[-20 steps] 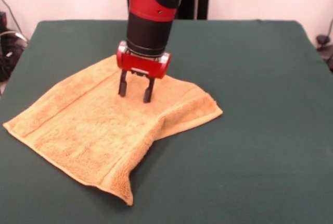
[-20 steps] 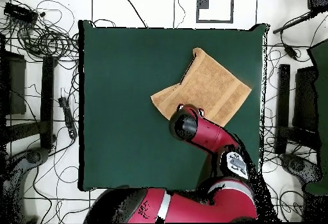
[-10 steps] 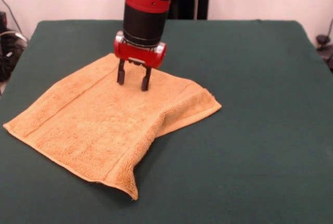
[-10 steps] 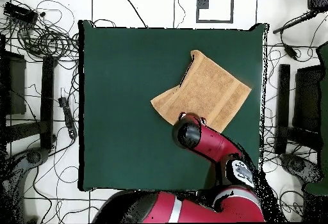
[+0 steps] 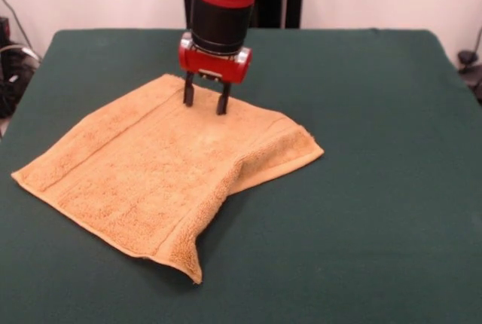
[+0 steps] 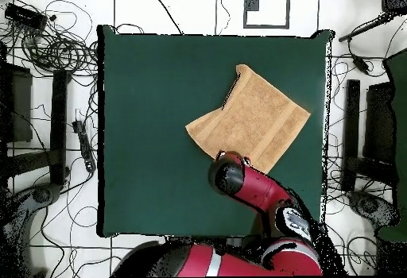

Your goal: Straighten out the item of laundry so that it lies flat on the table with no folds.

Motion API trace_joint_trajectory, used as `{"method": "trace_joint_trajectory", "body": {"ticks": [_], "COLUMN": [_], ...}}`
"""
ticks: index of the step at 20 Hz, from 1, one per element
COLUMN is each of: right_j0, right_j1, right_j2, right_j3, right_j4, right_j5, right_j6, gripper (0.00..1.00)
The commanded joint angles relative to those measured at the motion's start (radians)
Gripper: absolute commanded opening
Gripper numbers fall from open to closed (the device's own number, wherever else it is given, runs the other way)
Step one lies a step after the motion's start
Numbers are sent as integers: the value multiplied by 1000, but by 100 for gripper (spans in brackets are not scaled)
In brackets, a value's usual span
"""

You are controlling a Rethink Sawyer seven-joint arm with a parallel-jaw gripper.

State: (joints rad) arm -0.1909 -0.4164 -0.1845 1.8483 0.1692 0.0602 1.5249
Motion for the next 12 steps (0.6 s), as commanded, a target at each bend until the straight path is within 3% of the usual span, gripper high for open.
{"method": "trace_joint_trajectory", "body": {"ticks": [1,12], "right_j0": [44,9], "right_j1": [20,-35], "right_j2": [113,111], "right_j3": [137,130], "right_j4": [-28,-58], "right_j5": [76,177], "right_j6": [181,129], "gripper": [100,100]}}
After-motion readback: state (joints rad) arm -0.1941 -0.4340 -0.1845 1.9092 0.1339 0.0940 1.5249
